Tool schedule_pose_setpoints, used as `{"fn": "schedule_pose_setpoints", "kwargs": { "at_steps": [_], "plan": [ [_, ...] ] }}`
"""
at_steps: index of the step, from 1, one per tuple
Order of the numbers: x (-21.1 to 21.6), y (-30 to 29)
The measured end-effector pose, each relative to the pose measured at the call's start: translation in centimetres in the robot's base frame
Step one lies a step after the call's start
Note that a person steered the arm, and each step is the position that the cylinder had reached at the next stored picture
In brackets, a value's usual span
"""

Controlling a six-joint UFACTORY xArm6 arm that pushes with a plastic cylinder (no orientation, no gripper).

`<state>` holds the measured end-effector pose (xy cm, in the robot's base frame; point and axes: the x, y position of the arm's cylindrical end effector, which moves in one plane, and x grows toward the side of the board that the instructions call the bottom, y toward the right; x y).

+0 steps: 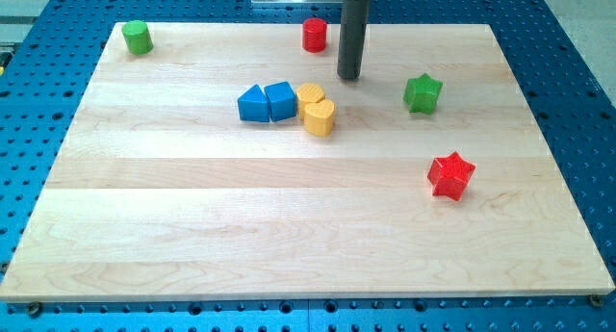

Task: Slide the triangle diagonally to the top right to the green star

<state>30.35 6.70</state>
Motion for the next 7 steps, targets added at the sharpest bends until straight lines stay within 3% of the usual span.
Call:
{"fn": "schedule_pose_setpoints", "kwargs": {
  "at_steps": [4, 5, 6, 7],
  "plan": [
    [0.0, 0.2],
    [3.2, 0.6],
    [12.6, -0.7],
    [13.3, -11.3]
  ]
}}
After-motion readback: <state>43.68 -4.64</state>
